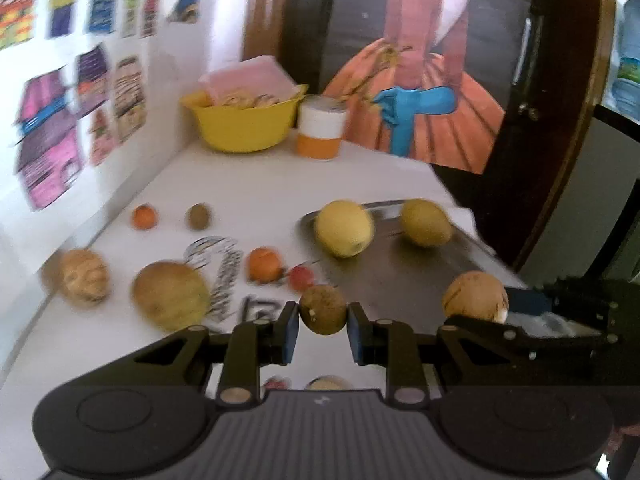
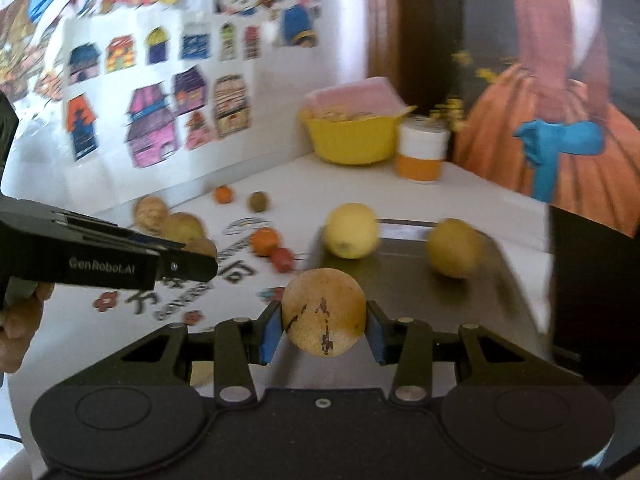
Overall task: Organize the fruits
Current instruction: 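Grasp the small brown round fruit with the left tool while the right tool grasps the round speckled fruit, then lower both held fruits onto the metal tray and open both tools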
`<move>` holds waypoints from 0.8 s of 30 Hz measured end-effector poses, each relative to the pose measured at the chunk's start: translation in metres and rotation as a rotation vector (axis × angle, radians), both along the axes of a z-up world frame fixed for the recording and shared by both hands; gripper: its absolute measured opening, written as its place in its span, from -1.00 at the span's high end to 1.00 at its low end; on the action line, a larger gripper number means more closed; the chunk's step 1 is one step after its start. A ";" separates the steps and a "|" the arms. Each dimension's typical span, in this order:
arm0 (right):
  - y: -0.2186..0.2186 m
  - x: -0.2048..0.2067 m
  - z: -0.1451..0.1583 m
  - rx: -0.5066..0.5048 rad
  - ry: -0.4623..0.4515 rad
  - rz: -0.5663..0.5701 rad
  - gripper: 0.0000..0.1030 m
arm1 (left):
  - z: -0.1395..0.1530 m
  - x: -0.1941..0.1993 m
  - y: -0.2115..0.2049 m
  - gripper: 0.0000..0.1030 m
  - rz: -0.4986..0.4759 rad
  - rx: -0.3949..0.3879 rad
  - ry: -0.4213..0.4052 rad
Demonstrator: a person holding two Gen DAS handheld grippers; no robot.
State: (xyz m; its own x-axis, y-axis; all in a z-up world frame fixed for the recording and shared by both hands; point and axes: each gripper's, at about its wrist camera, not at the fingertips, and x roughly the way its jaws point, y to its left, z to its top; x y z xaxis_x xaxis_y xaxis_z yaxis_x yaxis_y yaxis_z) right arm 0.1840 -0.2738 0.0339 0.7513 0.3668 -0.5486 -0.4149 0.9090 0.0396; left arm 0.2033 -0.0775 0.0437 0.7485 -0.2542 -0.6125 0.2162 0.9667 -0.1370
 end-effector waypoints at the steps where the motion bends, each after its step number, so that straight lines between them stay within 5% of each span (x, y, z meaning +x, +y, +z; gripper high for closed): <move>1: -0.007 0.000 0.000 0.004 0.000 -0.017 0.12 | 0.002 0.004 -0.007 0.45 -0.007 0.000 -0.004; 10: -0.047 0.017 -0.013 0.008 0.025 -0.097 0.12 | 0.000 0.036 -0.045 0.45 -0.018 -0.005 -0.010; 24: -0.038 0.078 -0.027 -0.056 0.041 -0.056 0.12 | -0.032 0.077 -0.050 0.44 -0.009 0.005 0.051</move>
